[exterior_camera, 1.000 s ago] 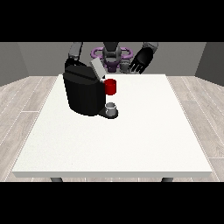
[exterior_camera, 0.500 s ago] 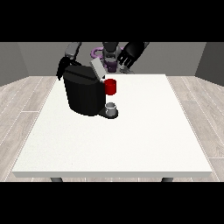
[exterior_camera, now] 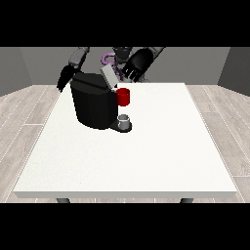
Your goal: Insert the coffee pod into the coffee machine and close the lid
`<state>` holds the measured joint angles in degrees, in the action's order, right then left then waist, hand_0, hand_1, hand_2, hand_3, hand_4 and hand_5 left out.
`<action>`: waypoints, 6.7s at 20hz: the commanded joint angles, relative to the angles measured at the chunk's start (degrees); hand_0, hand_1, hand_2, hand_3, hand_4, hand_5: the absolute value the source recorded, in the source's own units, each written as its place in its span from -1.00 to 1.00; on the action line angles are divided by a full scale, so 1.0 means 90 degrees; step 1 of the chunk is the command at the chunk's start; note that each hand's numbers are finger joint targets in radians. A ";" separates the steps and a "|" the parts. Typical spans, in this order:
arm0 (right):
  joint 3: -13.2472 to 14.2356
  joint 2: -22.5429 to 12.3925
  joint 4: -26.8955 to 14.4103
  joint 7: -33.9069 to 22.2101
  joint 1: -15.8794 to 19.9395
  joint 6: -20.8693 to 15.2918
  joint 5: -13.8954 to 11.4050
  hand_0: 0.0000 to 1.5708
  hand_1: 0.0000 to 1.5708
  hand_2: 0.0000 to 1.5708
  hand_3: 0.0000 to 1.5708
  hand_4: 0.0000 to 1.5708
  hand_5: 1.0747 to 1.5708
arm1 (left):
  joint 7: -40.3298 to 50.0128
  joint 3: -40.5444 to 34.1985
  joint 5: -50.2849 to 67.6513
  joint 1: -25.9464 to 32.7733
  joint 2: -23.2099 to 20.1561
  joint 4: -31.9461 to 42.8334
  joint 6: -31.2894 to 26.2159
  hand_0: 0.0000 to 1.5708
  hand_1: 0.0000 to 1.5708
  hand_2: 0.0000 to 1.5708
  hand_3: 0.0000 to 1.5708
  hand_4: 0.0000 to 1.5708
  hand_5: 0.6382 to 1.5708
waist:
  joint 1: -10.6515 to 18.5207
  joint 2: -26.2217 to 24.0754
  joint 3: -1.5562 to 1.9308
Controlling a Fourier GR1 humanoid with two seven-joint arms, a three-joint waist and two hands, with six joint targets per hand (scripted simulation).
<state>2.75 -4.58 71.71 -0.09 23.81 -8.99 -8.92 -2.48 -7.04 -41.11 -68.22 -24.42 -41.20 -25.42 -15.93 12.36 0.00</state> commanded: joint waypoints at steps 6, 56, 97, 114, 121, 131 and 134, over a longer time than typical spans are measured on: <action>0.0270 0.0035 -0.0402 0.0416 0.0274 -0.0297 0.0009 -1.00 -1.00 -1.00 -1.00 -1.00 1.00 | -0.0003 0.0094 -0.0057 -0.0474 0.0054 0.0021 -0.0224 0.51 0.51 0.60 0.55 -0.41 1.00 | 0.0209 0.0473 0.0005; 0.0065 -0.0040 0.0173 -0.0329 0.0691 -0.0287 -0.0150 -1.00 -1.00 -1.00 -1.00 -0.82 1.00 | -0.0925 0.0095 -0.0778 -0.0501 -0.0071 0.0554 0.1364 0.54 0.54 0.50 0.22 -1.00 1.00 | -0.0257 0.0941 0.0000; 0.0204 0.0029 -0.0597 0.0371 -0.1041 -0.0169 -0.0020 -1.00 -1.00 -1.00 -1.00 -1.00 1.00 | -0.1255 0.0451 -0.1055 0.0949 0.0671 0.0442 0.1251 -1.00 -1.00 -0.78 -1.00 -1.00 1.00 | 0.0964 -0.1130 0.0003; -0.0096 -0.0067 0.0700 -0.0152 -0.1132 0.0898 0.0623 -1.00 -1.00 -1.00 -1.00 -0.92 1.00 | -0.2066 -0.1875 0.1928 0.3744 0.2196 0.0782 0.1120 -1.00 -1.00 -1.00 -1.00 -0.59 1.00 | 0.1964 -0.2987 -0.0004; 0.0567 -0.0787 -0.0033 0.0012 -0.0838 0.1021 0.0649 -1.00 -1.00 -1.00 -1.00 -1.00 1.00 | -0.1591 -0.1215 0.2553 0.4133 0.2705 -0.0019 0.0678 -1.00 -1.00 -1.00 -1.00 -0.50 1.00 | 0.3015 -0.3191 0.0004; 0.1048 -0.0588 -0.0705 -0.0406 -0.0060 0.1042 0.1320 -1.00 -1.00 -1.00 -1.00 -0.76 1.00 | -0.1007 -0.0368 0.3352 0.4712 0.2712 -0.1364 0.1014 -1.00 -1.00 -1.00 -1.00 -0.50 1.00 | 0.3095 -0.2593 0.0003; 0.1137 -0.0511 -0.0867 -0.0535 0.0323 0.0773 0.1354 -1.00 -1.00 -1.00 -1.00 -0.88 1.00 | -0.0934 -0.0515 0.3396 0.4780 0.2548 -0.1801 0.0786 -1.00 -1.00 -1.00 -1.00 -0.51 1.00 | 0.3286 -0.2283 0.0002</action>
<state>12.37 -10.84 65.53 -5.12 25.12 -0.68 2.13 -12.65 -11.51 -12.07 -26.24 -0.41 -52.99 -17.51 13.29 -10.53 0.02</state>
